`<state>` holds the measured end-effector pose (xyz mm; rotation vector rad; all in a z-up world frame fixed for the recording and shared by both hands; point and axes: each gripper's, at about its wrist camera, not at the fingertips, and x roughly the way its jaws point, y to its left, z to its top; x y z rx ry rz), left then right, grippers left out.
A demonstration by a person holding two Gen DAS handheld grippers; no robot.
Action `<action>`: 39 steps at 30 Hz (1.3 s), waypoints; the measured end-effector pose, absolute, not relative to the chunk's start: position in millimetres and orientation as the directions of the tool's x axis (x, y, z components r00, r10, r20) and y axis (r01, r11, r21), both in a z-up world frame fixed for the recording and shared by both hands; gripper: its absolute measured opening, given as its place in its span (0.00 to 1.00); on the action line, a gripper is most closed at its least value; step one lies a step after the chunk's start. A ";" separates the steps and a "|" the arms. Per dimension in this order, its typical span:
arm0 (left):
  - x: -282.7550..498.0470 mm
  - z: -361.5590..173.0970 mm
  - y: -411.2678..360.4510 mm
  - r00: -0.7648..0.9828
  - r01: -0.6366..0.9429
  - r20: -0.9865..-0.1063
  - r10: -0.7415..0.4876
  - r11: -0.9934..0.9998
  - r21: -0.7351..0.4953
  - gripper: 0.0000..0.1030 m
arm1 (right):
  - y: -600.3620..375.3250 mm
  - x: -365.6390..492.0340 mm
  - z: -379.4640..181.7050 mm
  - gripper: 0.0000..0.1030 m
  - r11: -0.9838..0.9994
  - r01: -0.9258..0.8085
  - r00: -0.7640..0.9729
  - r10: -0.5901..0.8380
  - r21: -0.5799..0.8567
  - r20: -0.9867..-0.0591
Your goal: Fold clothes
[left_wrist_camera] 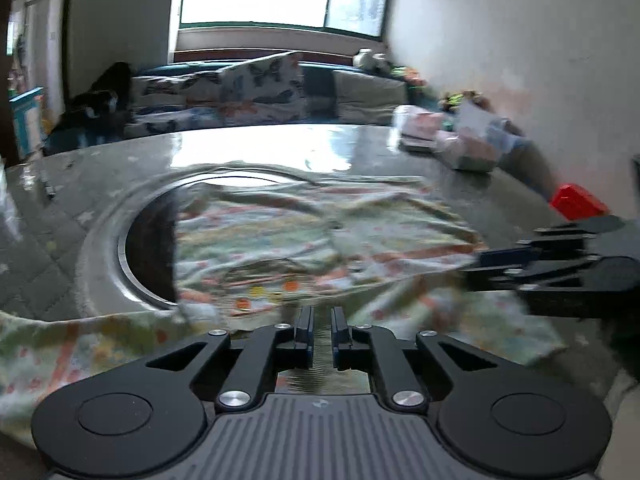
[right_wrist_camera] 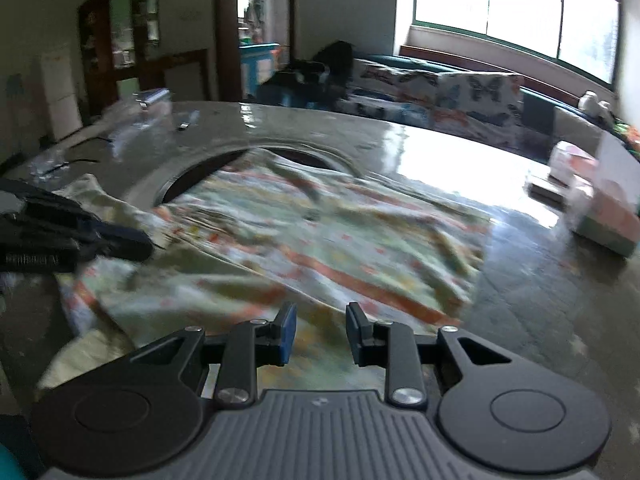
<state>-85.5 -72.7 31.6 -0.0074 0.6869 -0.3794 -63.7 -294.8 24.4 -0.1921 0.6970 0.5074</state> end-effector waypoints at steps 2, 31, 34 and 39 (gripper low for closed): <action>-87.8 27.2 -79.7 0.690 0.369 -0.626 -0.365 0.920 -0.129 0.09 | -282.8 -61.9 23.7 0.26 0.846 -0.533 0.640 0.401 -0.003 -0.656; -105.2 18.0 61.4 0.765 -0.144 -0.642 0.054 0.986 -0.089 0.36 | -222.2 -100.0 14.1 0.26 0.684 -0.729 0.508 0.514 -0.028 -0.691; -112.4 17.0 86.2 0.754 -0.236 -0.645 0.122 0.967 -0.093 0.38 | -217.7 -104.7 13.5 0.25 0.666 -0.744 0.509 0.516 -0.050 -0.689; -116.6 13.7 126.2 0.720 -0.390 -0.651 0.241 0.916 -0.091 0.39 | -219.0 -102.7 20.1 0.25 0.678 -0.735 0.515 0.525 -0.033 -0.678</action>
